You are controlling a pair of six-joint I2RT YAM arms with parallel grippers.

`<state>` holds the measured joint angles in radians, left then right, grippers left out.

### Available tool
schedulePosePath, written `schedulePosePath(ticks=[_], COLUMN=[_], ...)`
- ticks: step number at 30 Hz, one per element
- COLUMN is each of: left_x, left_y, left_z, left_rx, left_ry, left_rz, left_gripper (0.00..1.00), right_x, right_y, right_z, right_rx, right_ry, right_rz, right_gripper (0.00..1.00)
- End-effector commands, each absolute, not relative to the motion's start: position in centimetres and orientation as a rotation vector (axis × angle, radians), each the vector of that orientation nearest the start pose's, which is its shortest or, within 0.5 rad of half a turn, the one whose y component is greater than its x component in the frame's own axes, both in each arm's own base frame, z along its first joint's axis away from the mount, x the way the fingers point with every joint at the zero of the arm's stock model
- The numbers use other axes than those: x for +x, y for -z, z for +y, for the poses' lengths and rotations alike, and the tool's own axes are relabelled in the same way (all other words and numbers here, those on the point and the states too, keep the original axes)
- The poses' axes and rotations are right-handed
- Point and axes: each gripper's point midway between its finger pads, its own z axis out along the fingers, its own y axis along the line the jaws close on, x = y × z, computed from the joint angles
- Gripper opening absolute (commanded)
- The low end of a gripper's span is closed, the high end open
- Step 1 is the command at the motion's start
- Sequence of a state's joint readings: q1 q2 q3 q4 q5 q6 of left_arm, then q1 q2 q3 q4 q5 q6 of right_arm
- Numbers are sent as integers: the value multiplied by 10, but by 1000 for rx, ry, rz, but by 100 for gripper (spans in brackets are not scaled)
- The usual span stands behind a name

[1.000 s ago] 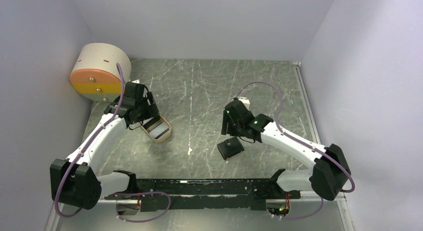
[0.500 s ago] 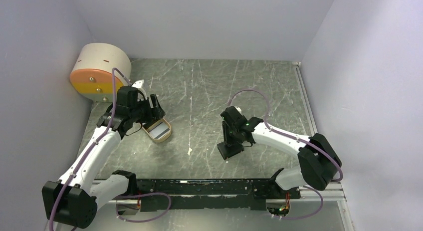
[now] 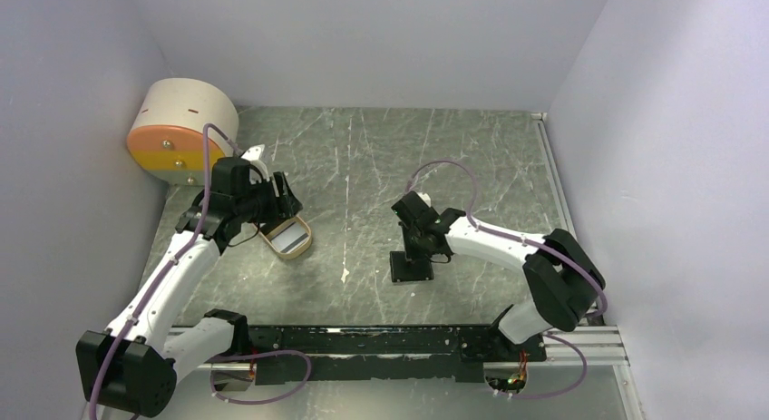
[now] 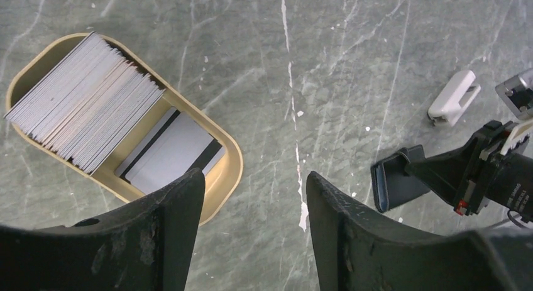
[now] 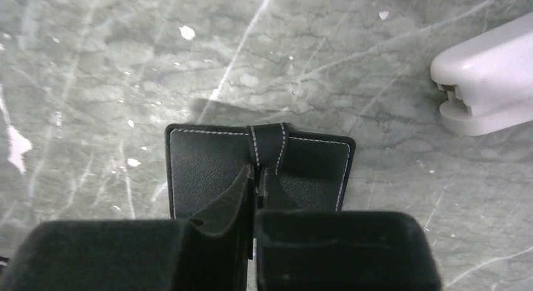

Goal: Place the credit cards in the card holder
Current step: Pick up the card holder from the center of the board.

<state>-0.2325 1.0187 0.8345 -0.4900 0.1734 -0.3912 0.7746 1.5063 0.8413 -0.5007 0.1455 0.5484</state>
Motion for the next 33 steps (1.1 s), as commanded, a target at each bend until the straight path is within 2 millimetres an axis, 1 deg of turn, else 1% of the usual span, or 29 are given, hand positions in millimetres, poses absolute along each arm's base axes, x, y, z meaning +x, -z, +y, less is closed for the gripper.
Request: schedulePosePath(ticks=[1, 4, 7, 13, 16, 19, 21, 25, 27, 30, 33], left_x=[279, 274, 268, 255, 247, 237, 235, 234, 239, 243, 246], left_y=[-180, -188, -197, -210, -213, -215, -218, -222, -220, -215, -204], left_z=[-127, -141, -157, -184, -198, -215, -224, -242, -245, -248, -251], left_rx=[-19, 33, 88, 176, 219, 287, 328, 408, 401, 398, 395], left_ry=[630, 726, 850, 1087, 1218, 1333, 1340, 1274, 1230, 1191, 1151], left_rz=[2241, 2231, 2219, 2167, 2136, 2101, 2075, 2039, 2056, 2093, 2141], left_gripper=[63, 60, 58, 57, 58, 65, 68, 74, 76, 78, 80], right_x=[228, 233, 236, 235, 235, 237, 238, 243, 244, 247, 249], right_y=[-50, -66, -86, -121, -144, -166, -177, -195, -202, -206, -210], right_z=[223, 230, 240, 257, 266, 275, 281, 298, 306, 311, 316], right_rx=[-205, -159, -121, -57, -12, 42, 81, 147, 150, 168, 165], right_ry=[-267, -333, -442, -645, -764, -873, -938, -1071, -1125, -1159, -1182], right_rz=[2659, 2612, 2552, 2448, 2378, 2308, 2275, 2220, 2201, 2186, 2176], right_gripper=[0, 0, 0, 0, 0, 0, 0, 0, 0, 0, 0])
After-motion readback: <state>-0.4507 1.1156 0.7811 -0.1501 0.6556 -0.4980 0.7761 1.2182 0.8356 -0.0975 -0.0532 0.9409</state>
